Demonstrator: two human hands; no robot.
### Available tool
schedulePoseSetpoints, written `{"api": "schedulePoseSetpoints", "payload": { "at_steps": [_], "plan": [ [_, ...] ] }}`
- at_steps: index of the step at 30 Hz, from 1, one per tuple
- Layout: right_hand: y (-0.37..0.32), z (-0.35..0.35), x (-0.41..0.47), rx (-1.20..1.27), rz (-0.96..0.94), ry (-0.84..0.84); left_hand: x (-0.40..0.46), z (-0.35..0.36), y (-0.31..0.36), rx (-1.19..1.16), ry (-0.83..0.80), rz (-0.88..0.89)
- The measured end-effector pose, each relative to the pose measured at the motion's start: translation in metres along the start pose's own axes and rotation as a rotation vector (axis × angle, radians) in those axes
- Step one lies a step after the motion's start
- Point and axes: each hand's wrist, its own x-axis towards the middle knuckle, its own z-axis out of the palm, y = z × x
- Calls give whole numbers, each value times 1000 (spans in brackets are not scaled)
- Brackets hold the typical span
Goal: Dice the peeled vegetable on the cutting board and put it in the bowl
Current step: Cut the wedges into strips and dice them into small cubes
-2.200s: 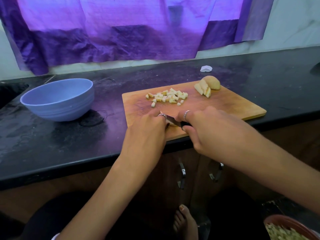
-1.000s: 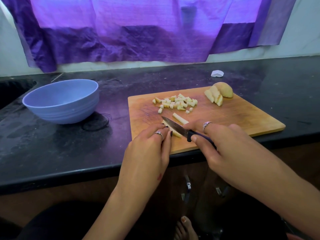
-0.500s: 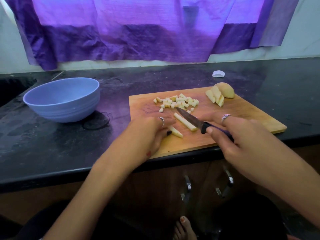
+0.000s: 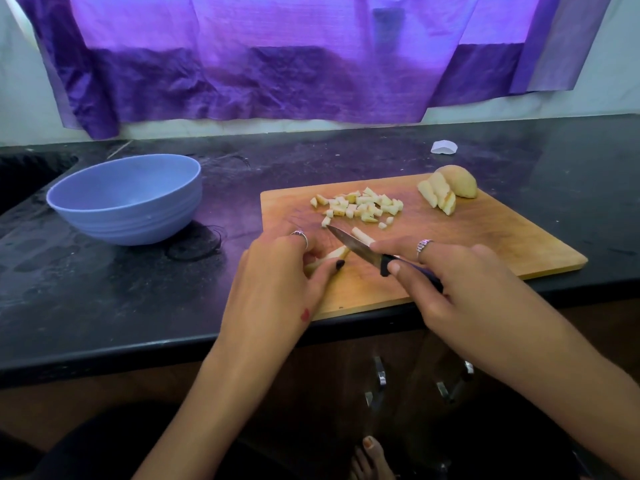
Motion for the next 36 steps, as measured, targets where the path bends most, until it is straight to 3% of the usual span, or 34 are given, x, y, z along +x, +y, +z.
{"api": "schedulePoseSetpoints", "payload": {
  "at_steps": [12,24,36],
  "plan": [
    [-5,0,13,-186,7,-172,-8,6,7,-83,118,-61],
    [-2,7,13,-157,-87,-41,-17,4,1,-61,131,-50],
    [-3,1,25,-243,-143,-165,-15,4,0,-93,129,-87]
  ]
}}
